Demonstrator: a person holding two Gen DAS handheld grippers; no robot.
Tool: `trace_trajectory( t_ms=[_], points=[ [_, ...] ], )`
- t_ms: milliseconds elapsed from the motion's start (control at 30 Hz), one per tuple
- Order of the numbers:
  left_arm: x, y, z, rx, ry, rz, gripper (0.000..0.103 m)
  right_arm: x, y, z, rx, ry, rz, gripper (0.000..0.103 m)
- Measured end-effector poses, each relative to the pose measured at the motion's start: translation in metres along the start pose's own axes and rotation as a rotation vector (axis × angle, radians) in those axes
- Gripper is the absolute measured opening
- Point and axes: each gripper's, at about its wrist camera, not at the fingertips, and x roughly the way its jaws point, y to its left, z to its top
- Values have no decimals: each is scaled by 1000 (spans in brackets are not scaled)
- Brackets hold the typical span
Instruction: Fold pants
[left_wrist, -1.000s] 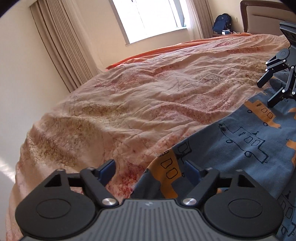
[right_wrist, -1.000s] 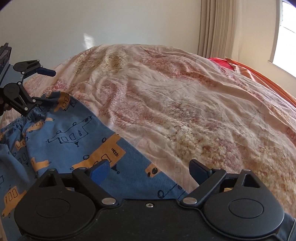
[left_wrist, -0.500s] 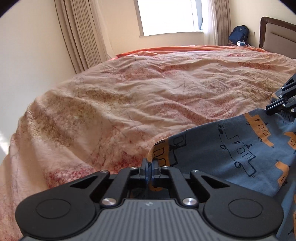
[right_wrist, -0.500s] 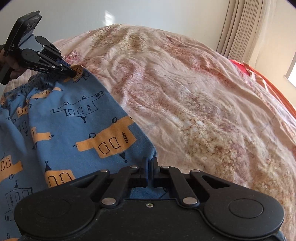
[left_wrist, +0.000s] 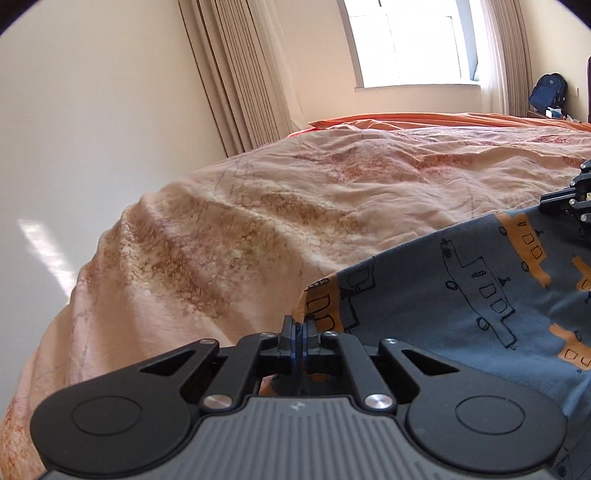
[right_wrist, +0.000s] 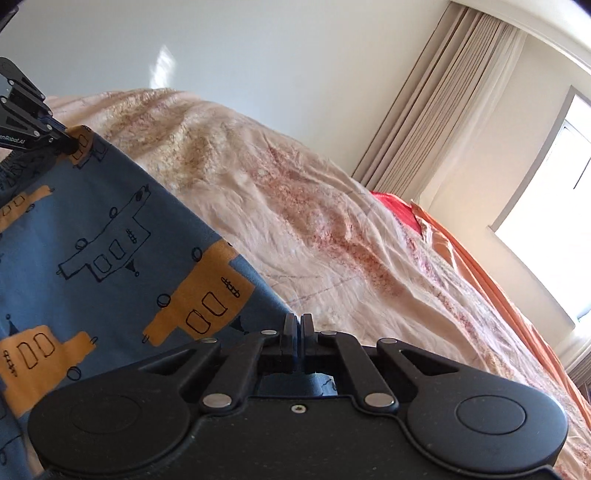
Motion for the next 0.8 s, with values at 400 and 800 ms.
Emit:
trace_trajectory(
  t_ms=[400, 800],
  points=[
    [18, 10, -5, -21, 20, -45, 46, 21, -12, -14, 169, -22, 230, 57],
    [-4, 6, -5, -68, -3, -88, 2, 27, -16, -26, 312, 11, 193, 1]
  ],
)
